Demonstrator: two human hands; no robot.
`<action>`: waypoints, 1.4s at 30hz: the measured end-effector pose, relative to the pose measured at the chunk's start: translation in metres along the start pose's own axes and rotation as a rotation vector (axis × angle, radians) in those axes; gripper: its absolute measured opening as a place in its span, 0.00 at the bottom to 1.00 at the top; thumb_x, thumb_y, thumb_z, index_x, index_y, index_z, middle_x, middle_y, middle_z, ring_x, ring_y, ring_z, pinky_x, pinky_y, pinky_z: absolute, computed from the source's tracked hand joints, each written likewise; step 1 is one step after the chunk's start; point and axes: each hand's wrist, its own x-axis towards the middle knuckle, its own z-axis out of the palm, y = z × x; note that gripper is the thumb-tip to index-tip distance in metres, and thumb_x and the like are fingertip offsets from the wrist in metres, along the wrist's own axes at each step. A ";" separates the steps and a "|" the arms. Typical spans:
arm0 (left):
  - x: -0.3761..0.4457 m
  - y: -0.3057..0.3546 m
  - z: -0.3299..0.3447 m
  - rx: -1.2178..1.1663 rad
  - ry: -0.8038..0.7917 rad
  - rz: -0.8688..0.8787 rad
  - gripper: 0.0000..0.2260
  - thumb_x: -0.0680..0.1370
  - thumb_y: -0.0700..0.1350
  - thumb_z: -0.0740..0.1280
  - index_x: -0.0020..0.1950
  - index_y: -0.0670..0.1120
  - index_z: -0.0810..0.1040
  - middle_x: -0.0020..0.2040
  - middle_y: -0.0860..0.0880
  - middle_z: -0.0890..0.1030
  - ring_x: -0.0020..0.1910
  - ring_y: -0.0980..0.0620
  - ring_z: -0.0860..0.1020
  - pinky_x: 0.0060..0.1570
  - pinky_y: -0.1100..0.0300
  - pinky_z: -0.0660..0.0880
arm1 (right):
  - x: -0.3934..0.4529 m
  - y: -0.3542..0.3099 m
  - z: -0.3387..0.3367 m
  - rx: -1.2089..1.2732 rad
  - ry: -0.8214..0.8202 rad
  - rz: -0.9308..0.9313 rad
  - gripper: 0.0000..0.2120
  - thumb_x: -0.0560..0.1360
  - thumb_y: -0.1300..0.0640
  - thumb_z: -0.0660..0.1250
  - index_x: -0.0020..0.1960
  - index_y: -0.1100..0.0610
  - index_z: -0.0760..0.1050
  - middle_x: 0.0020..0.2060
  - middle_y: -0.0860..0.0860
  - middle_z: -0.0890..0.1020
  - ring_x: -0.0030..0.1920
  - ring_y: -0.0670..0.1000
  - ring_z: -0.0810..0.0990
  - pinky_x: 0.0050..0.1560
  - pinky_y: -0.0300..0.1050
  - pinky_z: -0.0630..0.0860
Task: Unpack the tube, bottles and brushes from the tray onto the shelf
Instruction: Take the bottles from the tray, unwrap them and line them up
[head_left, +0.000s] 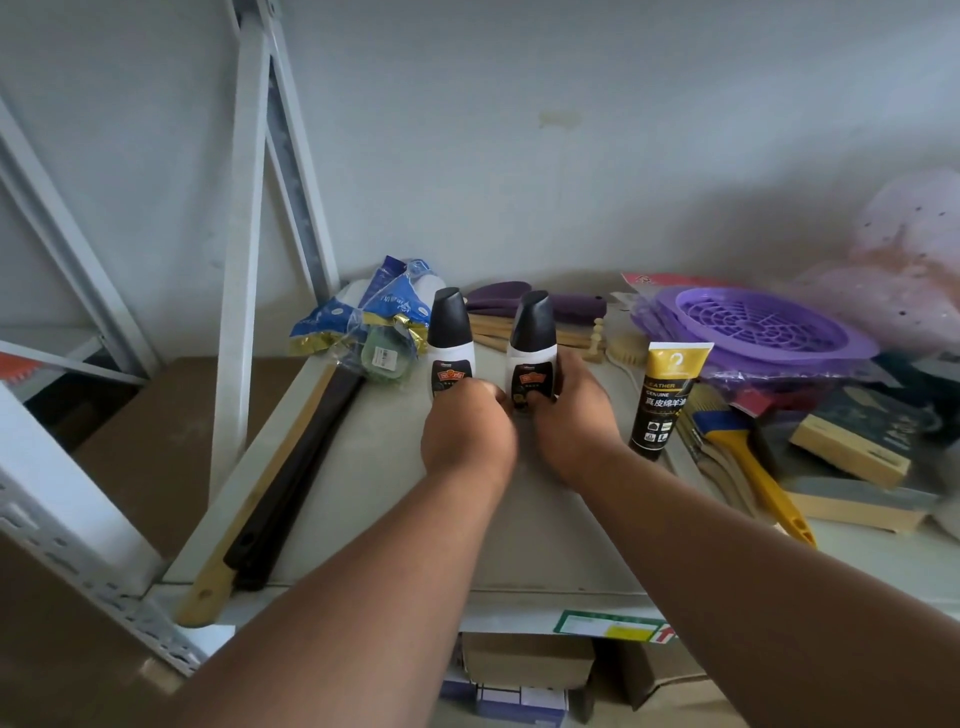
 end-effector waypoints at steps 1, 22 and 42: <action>0.000 0.000 0.000 0.000 0.003 -0.002 0.07 0.78 0.44 0.71 0.52 0.50 0.89 0.47 0.42 0.88 0.49 0.37 0.84 0.44 0.55 0.75 | 0.000 0.000 0.000 0.003 0.002 0.003 0.19 0.76 0.67 0.68 0.63 0.52 0.75 0.48 0.46 0.80 0.49 0.49 0.77 0.51 0.41 0.68; -0.214 -0.087 -0.103 0.072 -0.912 0.318 0.06 0.78 0.51 0.68 0.43 0.53 0.83 0.39 0.54 0.84 0.37 0.61 0.80 0.41 0.60 0.77 | -0.238 0.044 -0.098 -0.444 -0.620 -0.510 0.18 0.80 0.52 0.67 0.69 0.45 0.72 0.61 0.40 0.75 0.62 0.40 0.75 0.61 0.34 0.75; -0.317 -0.294 0.118 0.681 -1.129 0.131 0.18 0.86 0.55 0.59 0.71 0.48 0.73 0.69 0.40 0.74 0.71 0.39 0.76 0.68 0.44 0.76 | -0.325 0.237 0.054 -0.509 -1.096 0.177 0.26 0.74 0.44 0.69 0.71 0.41 0.72 0.72 0.42 0.72 0.70 0.45 0.76 0.72 0.43 0.71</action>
